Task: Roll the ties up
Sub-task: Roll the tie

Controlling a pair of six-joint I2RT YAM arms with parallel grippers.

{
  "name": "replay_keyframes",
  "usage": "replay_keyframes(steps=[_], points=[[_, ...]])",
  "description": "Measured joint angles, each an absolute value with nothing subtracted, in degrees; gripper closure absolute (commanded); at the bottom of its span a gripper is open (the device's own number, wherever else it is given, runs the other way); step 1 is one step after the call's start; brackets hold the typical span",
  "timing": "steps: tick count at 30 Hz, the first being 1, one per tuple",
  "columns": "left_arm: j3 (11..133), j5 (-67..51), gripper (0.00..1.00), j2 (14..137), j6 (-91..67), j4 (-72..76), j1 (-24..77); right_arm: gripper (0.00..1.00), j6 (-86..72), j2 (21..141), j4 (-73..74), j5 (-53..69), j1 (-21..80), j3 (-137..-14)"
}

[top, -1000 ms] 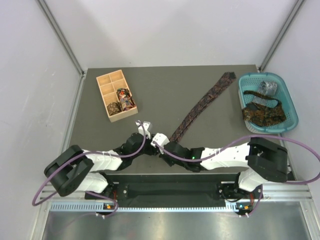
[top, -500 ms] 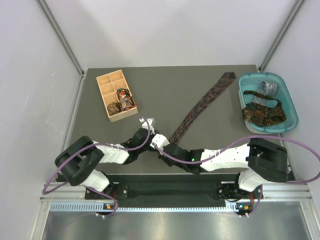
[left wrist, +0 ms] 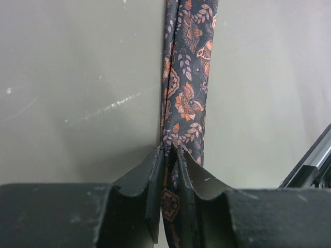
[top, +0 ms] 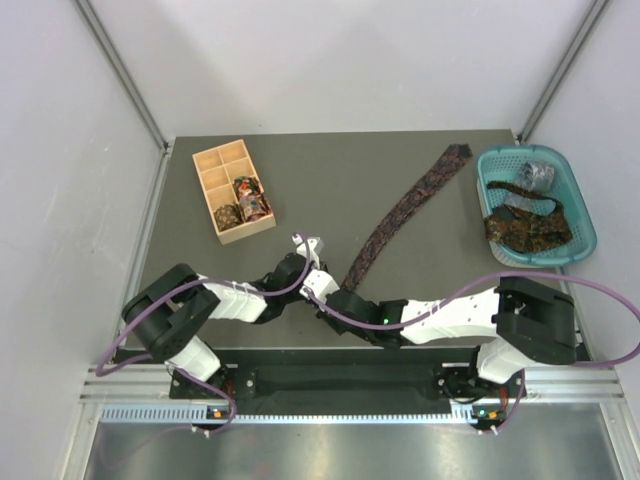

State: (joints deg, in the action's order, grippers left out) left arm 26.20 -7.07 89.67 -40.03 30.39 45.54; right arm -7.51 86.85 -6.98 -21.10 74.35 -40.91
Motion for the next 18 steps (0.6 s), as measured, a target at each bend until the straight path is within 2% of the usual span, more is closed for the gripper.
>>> replay_keyframes(steps=[5,12,18], points=[[26.8,-7.5,0.77,89.9,-39.2,29.7,45.6,1.0,-7.7,86.8,-6.8,-21.9,74.5,-40.9],[28.4,-7.0,0.76,89.7,-38.0,26.6,45.6,1.0,-9.0,86.2,-7.3,-22.3,74.3,-40.3],[29.4,-7.3,0.76,89.1,-36.9,23.4,43.8,1.0,-10.7,83.8,-8.8,-17.8,71.5,-38.1]])
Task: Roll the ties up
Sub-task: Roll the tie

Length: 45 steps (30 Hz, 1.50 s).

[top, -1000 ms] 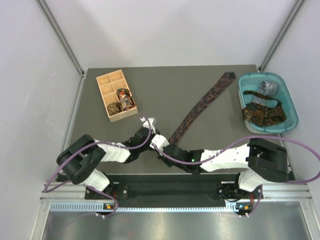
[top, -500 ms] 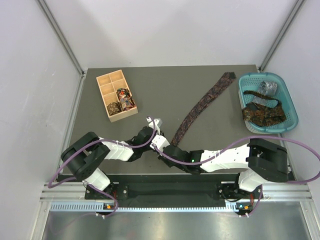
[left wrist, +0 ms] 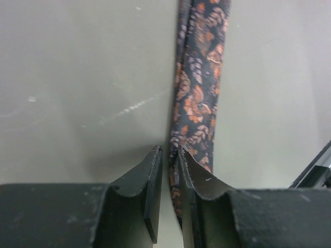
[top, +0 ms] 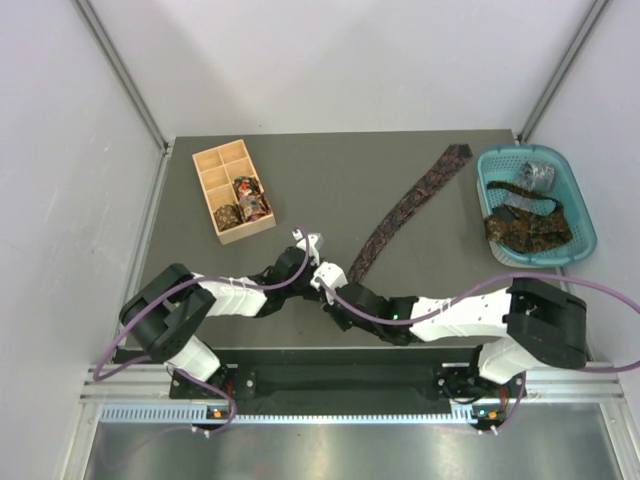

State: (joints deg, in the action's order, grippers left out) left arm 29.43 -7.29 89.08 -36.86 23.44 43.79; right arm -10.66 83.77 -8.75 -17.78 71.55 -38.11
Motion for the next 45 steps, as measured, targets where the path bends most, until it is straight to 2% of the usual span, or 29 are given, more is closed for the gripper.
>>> replay_keyframes(steps=[13,31,45], points=[[30.9,-12.2,0.77,90.5,-35.8,22.7,42.0,1.0,-16.1,79.0,-13.5,-3.3,60.2,-32.7],[31.2,-13.6,0.8,94.1,-37.4,28.5,44.4,1.0,-21.2,79.8,-14.6,5.7,51.1,-31.5],[32.3,-10.6,0.81,93.2,-36.8,24.9,45.1,1.0,-23.7,83.8,-15.3,13.4,44.2,-31.5]])
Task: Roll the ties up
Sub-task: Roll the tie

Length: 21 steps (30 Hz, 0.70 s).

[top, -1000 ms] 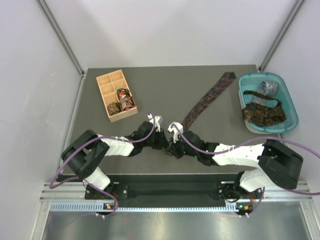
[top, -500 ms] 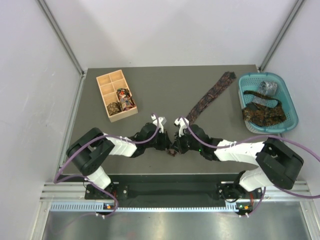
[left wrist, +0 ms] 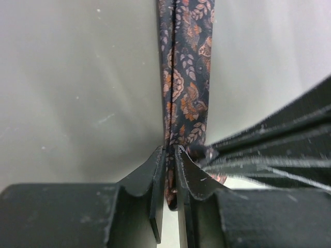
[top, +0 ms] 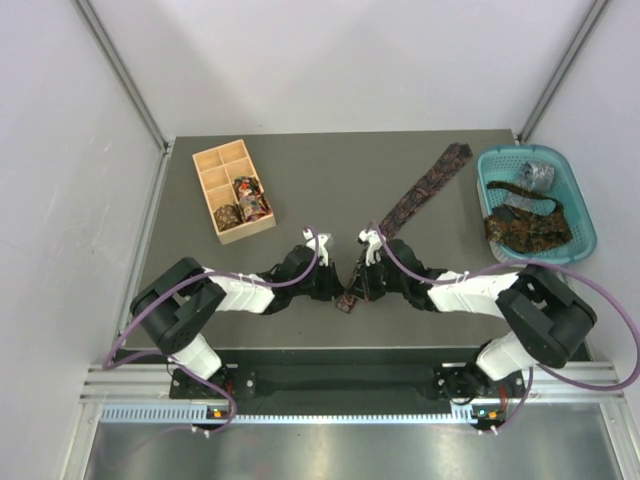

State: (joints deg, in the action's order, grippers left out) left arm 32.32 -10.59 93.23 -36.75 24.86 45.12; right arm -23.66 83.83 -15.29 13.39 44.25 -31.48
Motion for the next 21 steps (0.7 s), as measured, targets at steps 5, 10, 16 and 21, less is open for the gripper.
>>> replay_keyframes(steps=[5,10,16,21], points=[[32.7,-8.0,0.77,91.1,-35.9,20.6,45.2,1.0,-24.1,85.9,-16.1,16.7,41.9,-31.5],[33.0,-4.3,0.73,87.4,-34.6,13.6,45.2,1.0,-25.1,88.9,-17.9,20.9,39.9,-31.6],[33.0,-0.1,0.55,79.5,-32.6,6.6,45.2,1.0,-26.8,91.3,-20.6,26.3,37.3,-31.6],[32.3,0.7,0.23,72.1,-29.1,6.9,45.2,1.0,-28.0,93.2,-22.4,29.6,36.1,-31.7]])
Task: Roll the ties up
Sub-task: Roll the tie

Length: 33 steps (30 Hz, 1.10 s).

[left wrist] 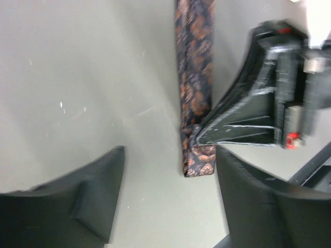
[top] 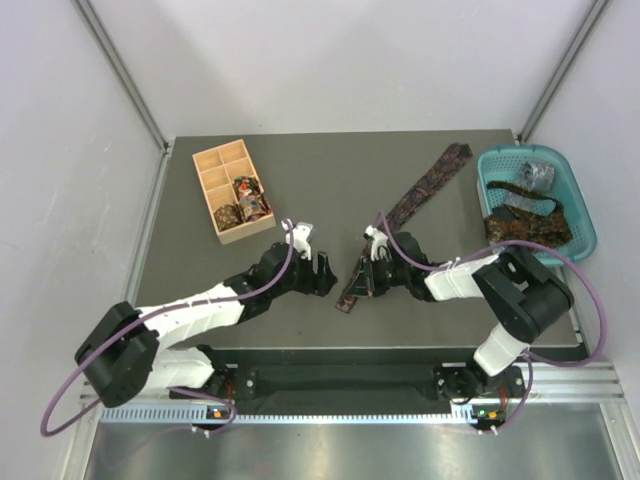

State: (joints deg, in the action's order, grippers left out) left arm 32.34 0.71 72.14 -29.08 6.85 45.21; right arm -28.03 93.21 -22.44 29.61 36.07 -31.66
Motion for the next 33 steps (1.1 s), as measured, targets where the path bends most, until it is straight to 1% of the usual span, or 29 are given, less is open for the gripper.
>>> replay_keyframes(steps=[1,5,10,14,17,19,24,25,27,28,29,30,33], points=[[31.6,0.7,0.01,70.9,-28.1,7.7,45.2,1.0,-28.3,93.6,-22.7,30.4,35.7,-31.8],[27.2,0.8,0.01,68.2,-26.7,13.3,45.2,1.0,-28.9,95.1,-23.0,32.8,34.5,-32.4],[26.8,-1.2,0.01,72.1,-25.4,14.4,45.6,1.0,-29.0,95.8,-22.4,34.0,34.0,-33.1],[27.5,0.5,0.01,74.3,-21.1,15.2,50.7,0.99,-28.5,95.8,-21.1,34.0,33.9,-33.9],[29.9,3.2,0.03,77.4,-18.7,14.5,56.9,0.99,-28.1,95.9,-20.2,34.1,33.6,-34.3],[32.1,4.6,0.05,80.2,-17.3,14.4,59.1,1.0,-28.1,96.1,-20.1,34.3,33.4,-34.3],[34.1,8.8,0.11,84.3,-16.4,13.6,59.7,0.99,-28.1,96.5,-19.9,34.9,33.0,-34.7],[34.4,9.6,0.15,85.0,-16.5,13.1,59.6,1.0,-28.1,96.5,-19.9,35.0,32.9,-34.7],[35.2,11.2,0.19,86.6,-16.6,12.3,59.6,1.0,-28.1,96.5,-19.9,35.1,32.9,-34.7],[35.9,11.5,0.28,87.7,-16.8,11.8,59.4,0.99,-28.1,96.5,-19.9,35.1,32.8,-34.7],[36.3,11.6,0.33,88.5,-17.1,11.7,59.2,0.99,-28.1,96.5,-19.9,35.1,32.8,-34.7],[36.8,11.3,0.35,89.2,-17.3,11.6,59.0,0.99,-28.1,96.5,-20.0,35.1,32.8,-34.7],[37.8,10.1,0.34,90.5,-17.6,11.5,58.7,0.99,-28.1,96.6,-20.1,35.2,32.8,-34.7]])
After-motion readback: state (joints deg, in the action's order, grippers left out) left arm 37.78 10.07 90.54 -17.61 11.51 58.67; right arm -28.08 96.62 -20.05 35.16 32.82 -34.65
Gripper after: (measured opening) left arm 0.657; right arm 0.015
